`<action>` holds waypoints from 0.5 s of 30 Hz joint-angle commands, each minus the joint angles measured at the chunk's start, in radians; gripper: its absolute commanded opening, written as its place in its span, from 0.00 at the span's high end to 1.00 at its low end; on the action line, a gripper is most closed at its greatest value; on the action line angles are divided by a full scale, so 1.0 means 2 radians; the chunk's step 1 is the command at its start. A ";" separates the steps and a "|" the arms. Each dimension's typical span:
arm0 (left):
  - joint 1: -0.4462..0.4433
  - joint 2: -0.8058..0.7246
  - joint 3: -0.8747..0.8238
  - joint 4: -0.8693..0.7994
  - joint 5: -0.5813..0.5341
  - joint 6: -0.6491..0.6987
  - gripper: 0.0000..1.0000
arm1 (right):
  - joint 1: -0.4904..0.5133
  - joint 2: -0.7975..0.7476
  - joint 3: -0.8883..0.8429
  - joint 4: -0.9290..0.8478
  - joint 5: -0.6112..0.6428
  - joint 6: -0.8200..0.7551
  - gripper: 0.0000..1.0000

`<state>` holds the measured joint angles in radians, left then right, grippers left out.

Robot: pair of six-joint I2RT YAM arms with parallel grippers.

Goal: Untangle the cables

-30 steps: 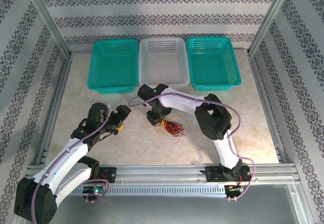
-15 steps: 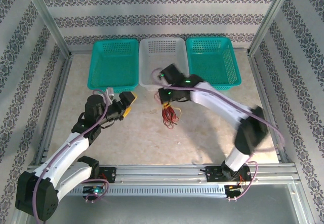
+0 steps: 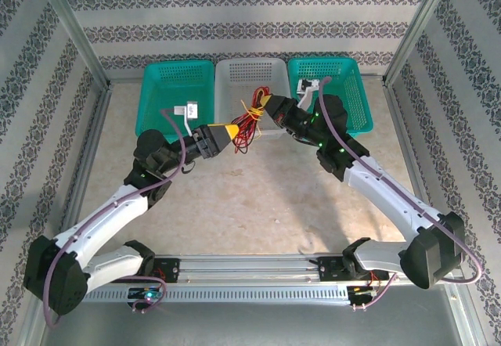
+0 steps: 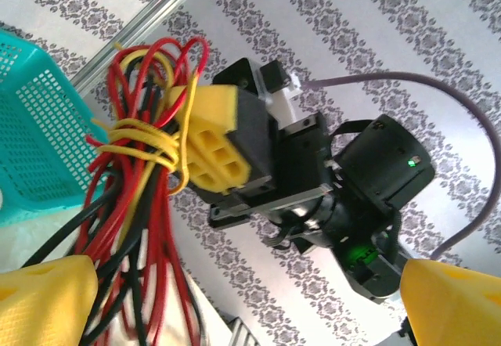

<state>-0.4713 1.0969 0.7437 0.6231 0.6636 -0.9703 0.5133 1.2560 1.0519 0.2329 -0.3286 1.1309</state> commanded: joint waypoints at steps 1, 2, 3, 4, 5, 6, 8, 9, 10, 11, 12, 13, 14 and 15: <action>-0.008 0.019 0.016 0.035 0.017 0.040 0.01 | 0.006 -0.010 0.006 0.098 -0.030 0.053 1.00; -0.008 0.020 0.018 0.023 0.017 0.050 0.01 | 0.008 -0.010 0.008 0.100 -0.032 0.052 1.00; -0.008 0.018 0.017 0.013 0.017 0.060 0.01 | 0.009 -0.011 0.010 0.097 -0.031 0.050 1.00; -0.008 0.010 0.017 -0.003 0.012 0.075 0.01 | 0.010 -0.013 0.011 0.092 -0.030 0.045 1.00; -0.007 -0.006 0.015 -0.033 -0.004 0.095 0.01 | 0.009 -0.017 0.012 0.085 -0.027 0.041 1.00; -0.007 -0.021 0.016 -0.066 -0.022 0.116 0.01 | 0.008 -0.021 0.012 0.077 -0.025 0.037 1.00; -0.008 -0.056 0.024 -0.149 -0.067 0.169 0.01 | 0.006 -0.026 0.010 0.069 -0.024 0.033 1.00; -0.008 -0.066 0.026 -0.169 -0.077 0.185 0.01 | 0.006 -0.027 0.010 0.069 -0.026 0.034 1.00; -0.007 -0.076 0.026 -0.181 -0.080 0.198 0.01 | 0.005 -0.027 0.010 0.070 -0.029 0.035 1.00; -0.008 -0.082 0.026 -0.186 -0.078 0.205 0.01 | 0.006 -0.026 0.012 0.071 -0.033 0.035 1.00; -0.007 -0.081 0.026 -0.182 -0.071 0.205 0.01 | 0.007 -0.024 0.014 0.070 -0.037 0.035 1.00; -0.007 -0.077 0.027 -0.172 -0.052 0.205 0.01 | 0.008 -0.022 0.018 0.070 -0.043 0.033 1.00; -0.007 -0.070 0.031 -0.165 -0.033 0.205 0.01 | 0.009 -0.021 0.021 0.070 -0.048 0.031 1.00; -0.007 -0.061 0.034 -0.160 -0.019 0.204 0.01 | 0.010 -0.019 0.023 0.070 -0.051 0.031 1.00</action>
<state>-0.4778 0.9424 0.7818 0.3450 0.5716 -0.6357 0.5198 1.2308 1.0519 0.3130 -0.3878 1.1835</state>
